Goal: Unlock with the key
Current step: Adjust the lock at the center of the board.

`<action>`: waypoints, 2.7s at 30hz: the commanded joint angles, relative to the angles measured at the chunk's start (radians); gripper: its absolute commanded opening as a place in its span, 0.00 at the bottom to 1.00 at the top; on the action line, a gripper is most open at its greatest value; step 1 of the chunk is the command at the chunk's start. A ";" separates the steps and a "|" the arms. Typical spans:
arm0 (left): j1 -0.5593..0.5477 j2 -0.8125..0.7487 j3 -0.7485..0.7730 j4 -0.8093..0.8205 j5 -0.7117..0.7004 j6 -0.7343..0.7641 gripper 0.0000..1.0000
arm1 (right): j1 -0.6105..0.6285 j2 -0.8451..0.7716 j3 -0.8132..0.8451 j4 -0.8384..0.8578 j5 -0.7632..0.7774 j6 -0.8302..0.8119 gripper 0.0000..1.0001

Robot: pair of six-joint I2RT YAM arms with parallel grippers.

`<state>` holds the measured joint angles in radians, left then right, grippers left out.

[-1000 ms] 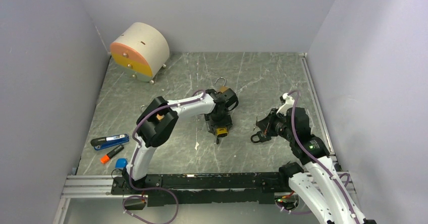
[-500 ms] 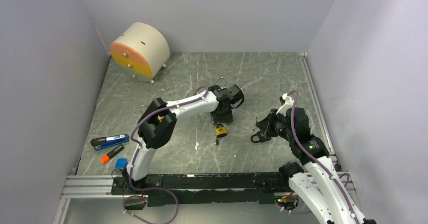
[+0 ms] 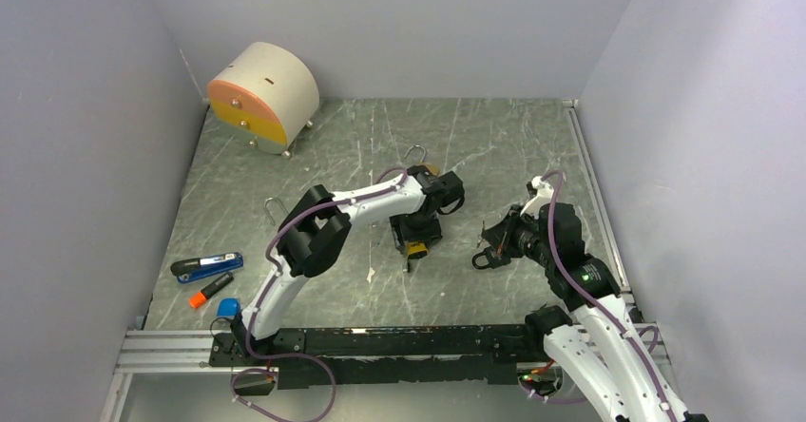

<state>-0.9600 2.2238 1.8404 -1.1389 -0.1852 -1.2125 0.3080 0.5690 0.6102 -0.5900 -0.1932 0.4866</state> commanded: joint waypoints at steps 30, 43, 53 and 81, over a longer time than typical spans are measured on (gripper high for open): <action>-0.011 -0.618 -0.679 0.997 0.100 0.535 0.03 | -0.003 0.230 -0.008 0.145 -0.104 0.109 0.00; 0.082 -0.548 -0.796 1.325 0.637 0.404 0.03 | -0.004 0.374 0.076 0.120 -0.067 0.123 0.00; 0.130 -0.288 -0.681 1.378 0.845 0.151 0.02 | -0.004 0.439 0.059 0.129 -0.032 0.095 0.00; 0.164 -0.189 -0.809 1.569 0.795 0.087 0.50 | 0.000 0.802 0.029 0.313 -0.269 0.061 0.00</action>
<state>-0.7944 2.0338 1.0470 0.3359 0.6231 -1.1137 0.3080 1.3449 0.6346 -0.3546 -0.4080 0.5426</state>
